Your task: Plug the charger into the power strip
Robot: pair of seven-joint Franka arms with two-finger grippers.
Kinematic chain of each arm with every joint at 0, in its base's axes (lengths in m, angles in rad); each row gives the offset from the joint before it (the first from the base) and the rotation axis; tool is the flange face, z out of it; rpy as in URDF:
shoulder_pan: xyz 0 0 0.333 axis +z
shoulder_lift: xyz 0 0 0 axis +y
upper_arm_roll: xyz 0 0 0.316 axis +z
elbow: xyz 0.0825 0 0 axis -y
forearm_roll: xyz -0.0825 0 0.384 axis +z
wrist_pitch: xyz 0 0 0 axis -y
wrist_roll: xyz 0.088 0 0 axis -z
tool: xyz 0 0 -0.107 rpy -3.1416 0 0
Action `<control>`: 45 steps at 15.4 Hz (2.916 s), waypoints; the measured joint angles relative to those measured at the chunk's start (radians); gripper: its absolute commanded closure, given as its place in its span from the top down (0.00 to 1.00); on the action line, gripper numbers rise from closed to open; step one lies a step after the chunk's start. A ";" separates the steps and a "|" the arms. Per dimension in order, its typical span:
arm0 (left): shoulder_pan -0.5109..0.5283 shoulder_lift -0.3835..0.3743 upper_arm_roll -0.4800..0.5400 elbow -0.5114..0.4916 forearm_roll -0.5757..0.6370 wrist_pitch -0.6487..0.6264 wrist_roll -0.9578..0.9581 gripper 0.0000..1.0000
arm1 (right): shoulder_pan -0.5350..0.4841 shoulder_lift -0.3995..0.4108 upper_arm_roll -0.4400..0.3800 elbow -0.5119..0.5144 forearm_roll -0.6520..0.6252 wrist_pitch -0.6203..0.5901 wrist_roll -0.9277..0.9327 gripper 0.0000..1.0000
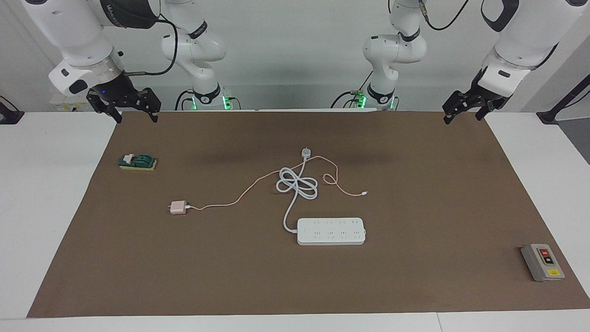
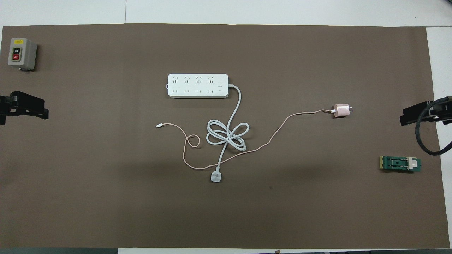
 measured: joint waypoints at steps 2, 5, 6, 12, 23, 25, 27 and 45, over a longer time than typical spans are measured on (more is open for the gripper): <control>0.000 0.000 0.001 0.001 0.000 0.000 0.000 1.00 | 0.000 0.000 0.000 0.000 0.000 0.000 0.000 1.00; 0.002 0.000 0.006 0.005 0.000 0.000 0.000 1.00 | 0.000 0.000 0.000 0.000 0.000 0.000 0.000 1.00; 0.002 0.000 0.006 0.005 0.000 0.000 0.000 1.00 | 0.000 0.000 0.000 0.000 0.000 0.000 0.000 1.00; 0.002 0.000 0.006 0.006 0.000 0.000 0.000 1.00 | 0.000 0.000 0.000 0.000 0.000 0.000 0.000 1.00; 0.002 0.000 0.007 0.007 0.000 0.000 0.000 1.00 | -0.108 0.018 -0.019 -0.033 0.174 0.000 0.193 1.00; 0.002 0.000 0.008 0.011 0.000 0.000 0.000 1.00 | -0.153 0.051 -0.021 -0.044 0.253 0.000 0.301 1.00; 0.004 0.000 0.009 0.016 0.000 0.004 0.000 1.00 | -0.186 0.100 -0.022 -0.049 0.333 0.001 0.416 1.00; 0.014 0.000 0.009 0.017 0.000 0.011 0.000 1.00 | -0.297 0.472 -0.020 -0.173 0.786 0.258 0.709 1.00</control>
